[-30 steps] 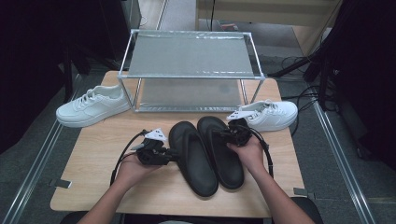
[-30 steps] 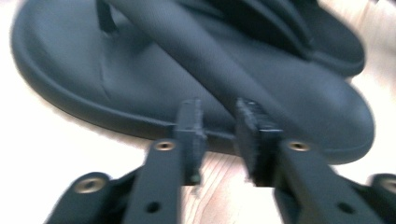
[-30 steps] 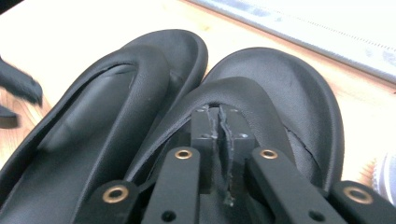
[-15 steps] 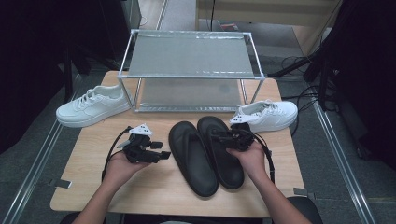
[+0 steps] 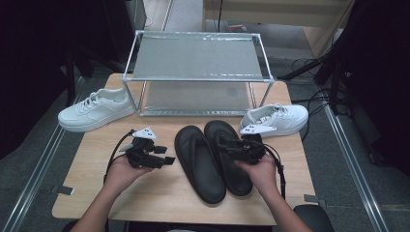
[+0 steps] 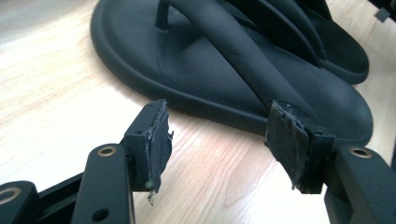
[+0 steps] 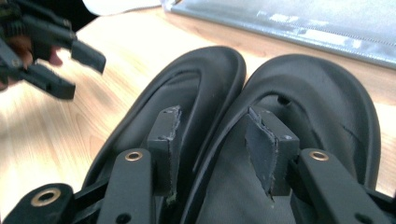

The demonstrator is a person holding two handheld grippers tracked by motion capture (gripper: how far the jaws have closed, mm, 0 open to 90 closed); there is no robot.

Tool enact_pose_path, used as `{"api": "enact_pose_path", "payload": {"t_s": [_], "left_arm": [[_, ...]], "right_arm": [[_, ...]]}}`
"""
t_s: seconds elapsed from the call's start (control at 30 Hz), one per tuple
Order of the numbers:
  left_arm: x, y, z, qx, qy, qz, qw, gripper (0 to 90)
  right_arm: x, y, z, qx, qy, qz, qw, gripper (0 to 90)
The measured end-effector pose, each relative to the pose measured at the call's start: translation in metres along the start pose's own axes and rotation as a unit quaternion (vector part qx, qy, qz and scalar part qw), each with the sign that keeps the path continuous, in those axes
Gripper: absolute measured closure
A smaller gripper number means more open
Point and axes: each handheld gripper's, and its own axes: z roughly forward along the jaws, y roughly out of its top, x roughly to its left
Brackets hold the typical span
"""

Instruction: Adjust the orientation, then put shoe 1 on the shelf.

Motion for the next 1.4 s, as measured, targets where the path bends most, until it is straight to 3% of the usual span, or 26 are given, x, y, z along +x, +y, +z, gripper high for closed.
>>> {"api": "enact_pose_path", "payload": {"t_s": [0.23, 0.67, 0.8, 1.13, 1.4], "left_arm": [[0.003, 0.003, -0.001, -0.008, 0.006, 0.012, 0.9999, 39.6], [0.014, 0.008, -0.004, -0.022, 0.009, 0.014, 0.9996, 38.5], [0.014, 0.011, -0.003, -0.021, 0.007, 0.022, 0.9995, 38.4], [0.015, 0.018, 0.005, -0.019, 0.002, 0.032, 0.9993, 38.3], [0.016, 0.018, 0.005, -0.018, 0.006, 0.03, 0.9994, 38.3]], "right_arm": [[0.007, -0.008, 0.001, 0.0, -0.009, -0.016, 0.9998, 52.1], [0.016, -0.019, 0.01, 0.011, -0.02, -0.012, 0.9997, 41.7], [0.018, -0.022, 0.01, 0.009, -0.025, 0.004, 0.9996, 41.5], [0.019, -0.029, 0.013, 0.009, -0.041, 0.008, 0.9991, 39.3], [0.026, -0.031, 0.026, 0.022, -0.037, 0.007, 0.9991, 37.7]]}}
